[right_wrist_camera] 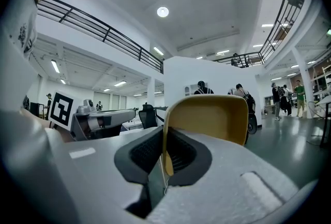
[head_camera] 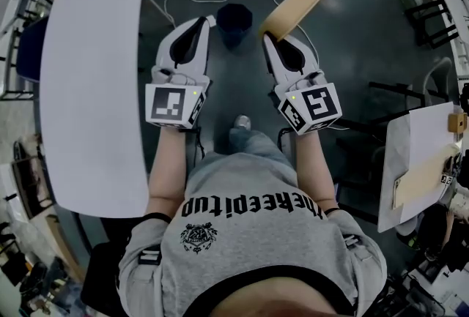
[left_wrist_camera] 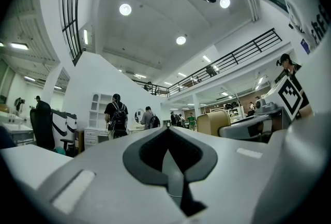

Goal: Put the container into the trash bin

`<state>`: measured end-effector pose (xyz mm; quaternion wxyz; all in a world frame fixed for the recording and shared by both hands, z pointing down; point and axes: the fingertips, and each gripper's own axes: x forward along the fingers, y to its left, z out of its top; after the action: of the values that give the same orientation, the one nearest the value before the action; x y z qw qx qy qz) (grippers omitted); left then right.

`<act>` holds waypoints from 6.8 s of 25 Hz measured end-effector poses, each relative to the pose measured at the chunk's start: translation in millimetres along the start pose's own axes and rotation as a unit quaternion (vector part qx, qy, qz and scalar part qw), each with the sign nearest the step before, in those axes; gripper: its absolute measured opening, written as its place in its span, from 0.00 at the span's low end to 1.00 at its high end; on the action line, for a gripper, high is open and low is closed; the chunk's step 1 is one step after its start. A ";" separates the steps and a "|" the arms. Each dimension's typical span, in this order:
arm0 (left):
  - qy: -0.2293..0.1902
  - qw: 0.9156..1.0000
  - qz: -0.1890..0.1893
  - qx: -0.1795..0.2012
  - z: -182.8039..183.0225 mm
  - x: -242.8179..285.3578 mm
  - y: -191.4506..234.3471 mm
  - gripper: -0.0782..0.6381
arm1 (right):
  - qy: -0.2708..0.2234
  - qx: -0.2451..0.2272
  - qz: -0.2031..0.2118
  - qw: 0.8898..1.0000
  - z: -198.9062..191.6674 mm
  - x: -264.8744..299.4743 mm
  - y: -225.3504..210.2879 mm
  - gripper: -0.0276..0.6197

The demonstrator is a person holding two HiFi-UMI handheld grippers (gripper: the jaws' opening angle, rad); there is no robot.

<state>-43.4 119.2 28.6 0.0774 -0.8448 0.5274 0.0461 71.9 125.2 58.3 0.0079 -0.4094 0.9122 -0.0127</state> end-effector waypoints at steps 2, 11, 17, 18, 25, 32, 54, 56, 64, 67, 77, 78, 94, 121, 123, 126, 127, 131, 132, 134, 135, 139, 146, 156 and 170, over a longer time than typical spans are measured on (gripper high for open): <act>-0.001 1.000 0.004 0.002 -1.7 11.2 -1.5 0.14 | -0.001 0.002 0.004 1.000 -0.7 3.8 -12.4 0.07; -0.001 1.000 0.025 -0.003 -10.2 39.2 -7.7 0.14 | 0.001 0.010 0.021 1.000 -9.0 15.6 -44.6 0.07; -0.002 1.000 0.028 -0.003 -9.9 48.3 -5.3 0.14 | 0.001 0.012 0.024 1.000 -9.1 20.4 -52.4 0.07; 0.000 1.000 0.028 -0.003 -10.6 50.3 -4.5 0.14 | 0.001 0.013 0.023 1.000 -8.9 21.3 -54.1 0.07; 0.000 1.000 0.020 -0.002 -11.6 70.8 3.0 0.14 | -0.001 0.017 0.014 1.000 -6.3 34.3 -71.7 0.07; 0.004 1.000 0.014 -0.003 -18.1 95.7 28.5 0.14 | -0.002 0.018 0.009 1.000 -4.7 68.0 -84.6 0.07; 0.009 0.999 -0.044 -0.011 -42.6 198.7 119.1 0.14 | 0.007 0.031 -0.034 0.999 -8.8 187.1 -130.5 0.07; 0.012 0.999 -0.049 -0.013 -48.0 204.5 126.8 0.14 | 0.009 0.034 -0.039 0.999 -12.3 195.6 -132.8 0.07; 0.027 0.997 -0.071 -0.027 -70.8 234.4 159.2 0.14 | 0.027 0.045 -0.061 0.997 -27.5 235.4 -146.7 0.07; 0.033 0.996 -0.079 -0.030 -79.8 238.4 160.0 0.14 | 0.036 0.049 -0.066 0.996 -36.3 239.7 -149.1 0.07; 0.060 0.993 -0.093 -0.049 -117.6 252.1 174.7 0.14 | 0.071 0.074 -0.076 0.992 -71.9 260.8 -156.6 0.07; 0.064 0.992 -0.093 -0.050 -121.6 252.6 174.8 0.13 | 0.076 0.077 -0.075 0.991 -76.0 261.2 -156.6 0.07; 0.082 0.991 -0.081 -0.069 -204.4 246.1 158.3 0.13 | 0.144 0.107 -0.014 0.984 -183.1 268.4 -149.7 0.07; 0.059 0.997 -0.038 -0.043 -453.7 219.8 140.2 0.14 | 0.200 0.170 0.130 0.956 -471.4 285.1 -160.8 0.07; 0.055 0.997 -0.039 -0.044 -475.1 215.7 135.5 0.14 | 0.204 0.174 0.142 0.953 -495.5 284.6 -162.7 0.07; 0.055 0.997 -0.046 -0.043 -506.3 209.3 130.9 0.14 | 0.208 0.173 0.160 0.949 -527.6 288.3 -165.5 0.07; 0.052 0.997 -0.048 -0.042 -515.4 208.1 130.6 0.14 | 0.207 0.172 0.165 0.949 -536.9 291.0 -167.4 0.07; 0.040 0.997 -0.051 -0.033 -543.1 204.9 131.5 0.14 | 0.212 0.170 0.185 0.944 -568.1 300.8 -175.3 0.07; 0.038 0.997 -0.054 -0.034 -548.7 204.0 131.5 0.14 | 0.216 0.169 0.190 0.943 -575.1 302.5 -176.7 0.07; 0.035 0.997 -0.060 -0.030 -558.1 202.1 130.2 0.14 | 0.229 0.158 0.198 0.940 -589.5 304.8 -178.4 0.07; 0.034 0.997 -0.063 -0.023 -562.5 201.1 128.9 0.14 | 0.236 0.150 0.202 0.939 -596.6 305.4 -179.2 0.07; 0.026 0.998 -0.062 -0.008 -576.5 199.3 125.3 0.14 | 0.260 0.131 0.208 0.934 -616.7 307.2 -184.2 0.07; 0.019 0.998 -0.058 0.011 -584.6 201.1 119.7 0.13 | 0.282 0.107 0.225 0.926 -631.1 309.5 -192.2 0.07; 0.017 0.998 -0.059 0.018 -584.5 199.0 116.1 0.14 | 0.378 0.048 0.247 0.891 -665.4 321.9 -198.3 0.07; 0.022 0.999 -0.039 0.004 -600.0 192.2 135.8 0.14 | 0.555 -0.068 0.276 0.782 -732.4 333.6 -198.4 0.07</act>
<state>-83.3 -217.0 577.1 0.0712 -0.8653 0.4958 0.0219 -19.8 -243.7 794.9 -0.5244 -0.0617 0.8315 -0.1726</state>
